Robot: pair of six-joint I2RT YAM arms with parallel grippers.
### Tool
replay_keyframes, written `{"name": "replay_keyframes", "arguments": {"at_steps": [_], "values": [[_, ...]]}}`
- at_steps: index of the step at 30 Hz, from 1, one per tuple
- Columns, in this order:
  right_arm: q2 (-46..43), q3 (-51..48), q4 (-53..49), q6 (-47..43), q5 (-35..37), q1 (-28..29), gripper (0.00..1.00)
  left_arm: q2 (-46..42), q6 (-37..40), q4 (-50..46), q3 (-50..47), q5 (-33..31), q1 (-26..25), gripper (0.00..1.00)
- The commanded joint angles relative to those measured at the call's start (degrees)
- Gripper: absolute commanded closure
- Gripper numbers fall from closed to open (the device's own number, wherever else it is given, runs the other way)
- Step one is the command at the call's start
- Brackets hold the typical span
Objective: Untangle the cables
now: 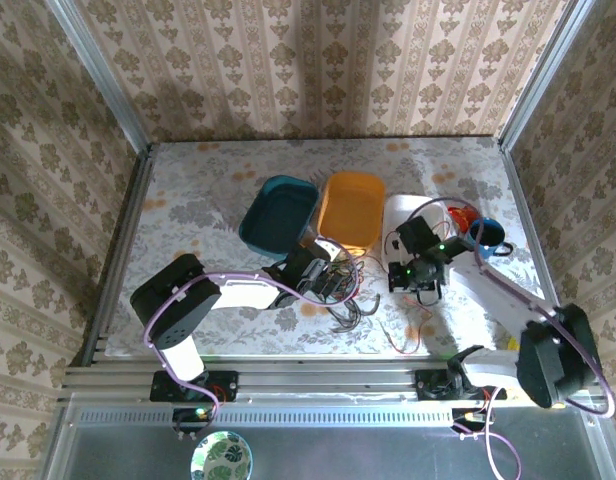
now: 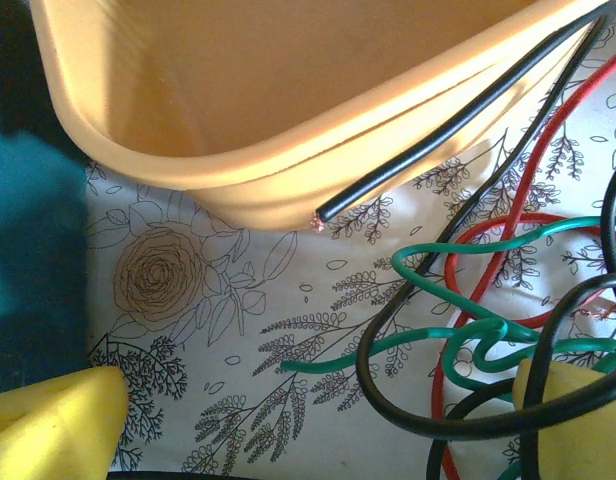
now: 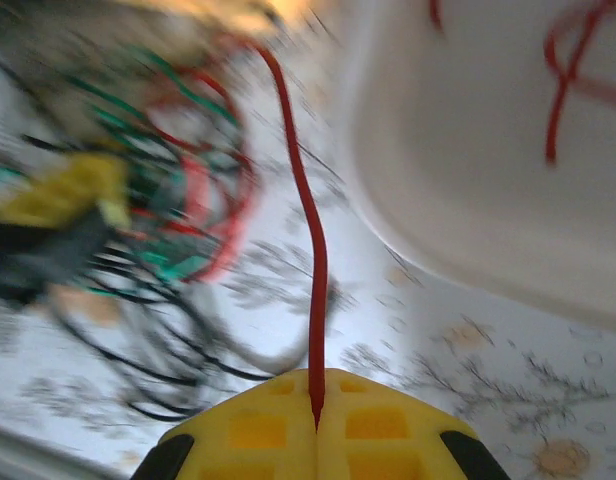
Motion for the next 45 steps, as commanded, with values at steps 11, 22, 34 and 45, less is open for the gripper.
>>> {"name": "replay_keyframes", "arguments": {"at_steps": [11,22,34,45], "values": [[-2.9,21.3,6.2,-3.6,5.0,-1.8,1.00,1.0,-0.3,-2.2,0.5,0.0,0.2,0.00],[-4.4,19.5,16.7,-2.1,13.7,-10.3,1.00,0.7,-0.5,-2.1,0.2,-0.2,0.2,0.00],[-4.5,-1.8,28.7,7.1,14.0,-14.1,1.00,1.3,0.0,-2.1,0.7,0.7,0.1,0.00],[2.8,-2.4,31.9,9.6,8.7,-15.4,1.00,1.0,0.1,-2.4,0.6,1.0,0.1,0.00]]}}
